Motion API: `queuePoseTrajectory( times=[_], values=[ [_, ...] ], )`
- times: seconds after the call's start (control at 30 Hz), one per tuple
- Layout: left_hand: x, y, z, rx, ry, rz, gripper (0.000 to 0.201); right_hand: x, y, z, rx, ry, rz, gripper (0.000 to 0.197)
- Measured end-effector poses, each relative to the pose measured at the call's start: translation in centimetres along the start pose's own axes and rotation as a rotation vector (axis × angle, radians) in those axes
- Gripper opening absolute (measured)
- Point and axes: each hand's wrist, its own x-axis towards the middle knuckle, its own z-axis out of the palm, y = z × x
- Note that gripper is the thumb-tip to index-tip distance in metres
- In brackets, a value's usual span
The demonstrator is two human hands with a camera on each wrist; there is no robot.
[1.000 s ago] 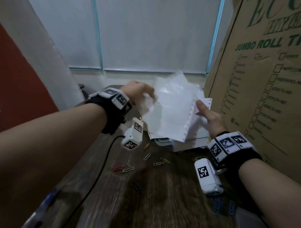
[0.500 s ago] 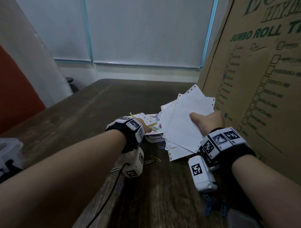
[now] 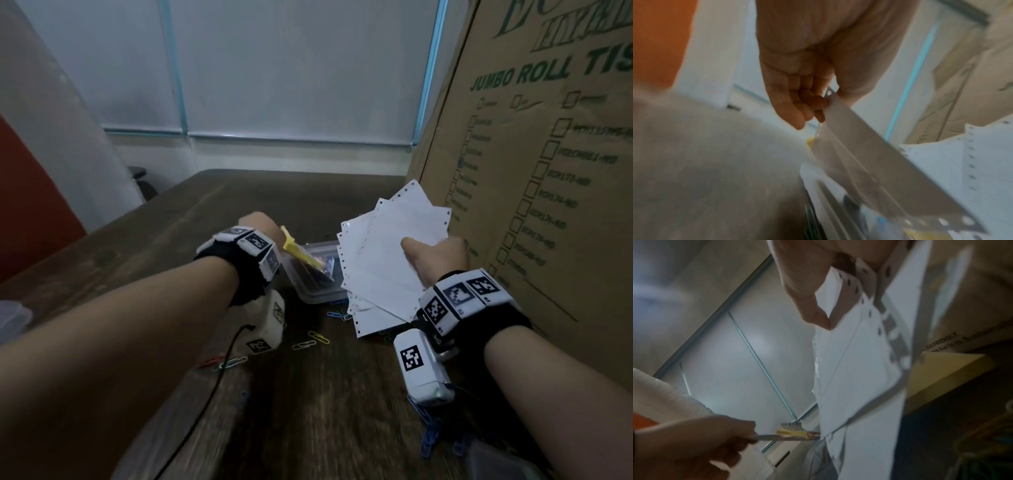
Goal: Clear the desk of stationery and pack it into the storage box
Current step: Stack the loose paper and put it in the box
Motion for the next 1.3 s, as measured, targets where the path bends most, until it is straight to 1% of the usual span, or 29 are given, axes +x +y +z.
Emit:
queuePoseTrajectory(
  times=[0.03,0.1,0.13,0.17,0.23,0.33,0.37,0.43,0.5,0.6,0.63,0.67,0.7,0.8,0.9,0.97,1.03,1.07,1.1,1.17,1.23,1.3],
  values=[
    [0.2,-0.1,-1.1,0.022,0.076,0.023,0.034,-0.1,-0.2,-0.1,-0.001,-0.006,0.000,0.021],
    [-0.2,-0.3,-4.2,0.012,0.174,-0.022,0.031,-0.6,-0.6,-0.2,-0.023,-0.008,-0.009,0.016],
    [-0.5,-0.2,-5.9,0.029,0.174,0.007,0.030,-0.8,-0.8,-0.3,-0.020,-0.007,-0.020,0.012],
    [-0.9,-0.2,-7.4,0.032,0.171,0.057,0.029,-1.1,-1.1,-0.4,-0.014,-0.007,-0.035,0.013],
    [-2.1,0.1,-10.3,0.006,0.159,0.172,0.025,-2.0,-1.8,-0.9,-0.033,0.008,-0.086,0.026],
    [-4.4,0.3,-13.7,-0.104,0.143,0.401,0.018,-3.4,-2.7,-1.8,-0.027,-0.030,-0.169,0.031],
    [-5.4,0.3,-14.4,-0.113,0.108,0.473,0.015,-3.8,-2.9,-2.1,0.007,-0.049,-0.179,0.032],
    [-7.4,0.6,-15.2,-0.112,-0.008,0.580,0.015,-4.5,-3.1,-2.3,0.079,-0.113,-0.154,0.034],
    [-9.5,1.1,-15.3,-0.061,-0.072,0.671,0.016,-5.1,-3.1,-2.2,0.138,-0.206,-0.119,0.033],
    [-12.0,2.1,-14.3,0.070,-0.080,0.839,0.019,-6.0,-3.3,-1.5,0.212,-0.328,-0.150,0.032],
    [-12.9,2.4,-14.1,0.111,-0.076,0.879,0.021,-6.7,-3.8,-1.3,0.210,-0.362,-0.181,0.027],
    [-13.6,2.7,-13.9,0.140,-0.071,0.907,0.023,-7.3,-4.3,-1.2,0.193,-0.393,-0.217,0.018],
    [-14.1,2.9,-13.9,0.150,-0.069,0.921,0.025,-8.0,-4.8,-1.1,0.161,-0.421,-0.238,0.010],
    [-15.3,3.0,-14.2,0.103,-0.059,0.926,0.029,-9.2,-5.5,-0.9,0.114,-0.476,-0.274,0.021],
    [-15.9,2.4,-13.8,0.079,-0.009,0.912,0.036,-10.9,-6.1,-0.6,0.085,-0.525,-0.312,0.022],
    [-16.1,1.7,-12.9,0.078,0.011,0.882,0.041,-11.8,-6.3,-0.3,-0.038,-0.565,-0.334,0.029],
    [-16.0,0.7,-12.0,0.056,0.027,0.849,0.044,-12.5,-6.7,-0.3,-0.214,-0.643,-0.381,0.026],
    [-15.9,0.2,-11.7,0.048,0.038,0.839,0.042,-13.0,-6.9,-0.4,-0.246,-0.697,-0.382,0.022],
    [-15.9,-0.3,-11.4,0.050,0.046,0.831,0.038,-13.2,-6.9,-0.3,-0.242,-0.752,-0.360,0.019],
    [-15.7,-1.1,-11.0,0.067,0.057,0.814,0.031,-13.5,-7.0,-0.3,-0.182,-0.822,-0.333,0.024],
    [-15.5,-1.9,-10.9,0.057,0.076,0.780,0.027,-13.8,-7.1,-0.4,-0.039,-0.831,-0.249,0.026],
    [-15.1,-2.8,-11.1,0.026,0.112,0.745,0.025,-13.6,-7.1,-0.5,0.013,-0.833,-0.213,0.026]
  ],
)
